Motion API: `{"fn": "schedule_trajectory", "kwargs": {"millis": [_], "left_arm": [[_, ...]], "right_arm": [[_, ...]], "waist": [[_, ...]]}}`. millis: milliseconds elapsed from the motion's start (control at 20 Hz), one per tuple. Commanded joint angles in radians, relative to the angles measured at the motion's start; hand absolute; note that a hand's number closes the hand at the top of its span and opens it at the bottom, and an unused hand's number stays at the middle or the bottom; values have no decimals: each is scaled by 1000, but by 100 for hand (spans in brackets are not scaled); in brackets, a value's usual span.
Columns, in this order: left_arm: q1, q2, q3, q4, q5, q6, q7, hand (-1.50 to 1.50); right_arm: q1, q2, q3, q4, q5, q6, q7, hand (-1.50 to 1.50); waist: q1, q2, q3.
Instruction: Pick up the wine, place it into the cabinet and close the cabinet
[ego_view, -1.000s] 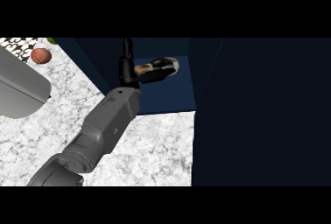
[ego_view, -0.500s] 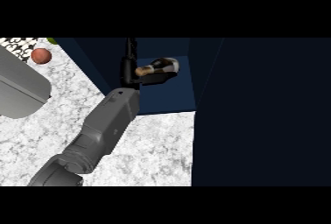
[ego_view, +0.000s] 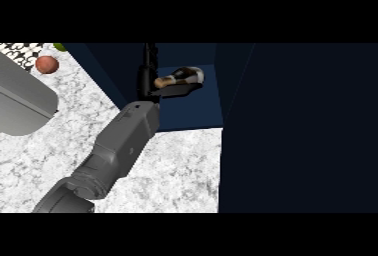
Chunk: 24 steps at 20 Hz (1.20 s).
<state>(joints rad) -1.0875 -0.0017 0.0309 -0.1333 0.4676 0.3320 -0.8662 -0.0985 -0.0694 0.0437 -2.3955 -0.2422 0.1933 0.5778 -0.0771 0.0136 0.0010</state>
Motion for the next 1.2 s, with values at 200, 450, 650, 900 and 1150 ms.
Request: {"fn": "schedule_trajectory", "kwargs": {"millis": [200,450,650,900,1150], "left_arm": [[76,2,-53,-33,99,-64,-17,-150],[153,2,-129,-82,181,-52,-24,-150],[215,2,-286,-237,266,21,44,-150],[342,2,-508,-489,359,178,76,-150],[517,2,-665,-717,367,322,18,-150]], "right_arm": [[8,41,71,-48,29,-35,19,-150],[40,1,16,-103,-29,-20,41,-150],[-15,13,62,-104,26,-61,84,-150],[-63,-34,-40,-100,-55,-74,135,-150],[-44,-12,3,-88,15,-90,94,-150]], "waist": [[19,-8,-2],[7,-10,-2],[24,-17,-2],[44,-17,-1],[65,-17,-1]]}}
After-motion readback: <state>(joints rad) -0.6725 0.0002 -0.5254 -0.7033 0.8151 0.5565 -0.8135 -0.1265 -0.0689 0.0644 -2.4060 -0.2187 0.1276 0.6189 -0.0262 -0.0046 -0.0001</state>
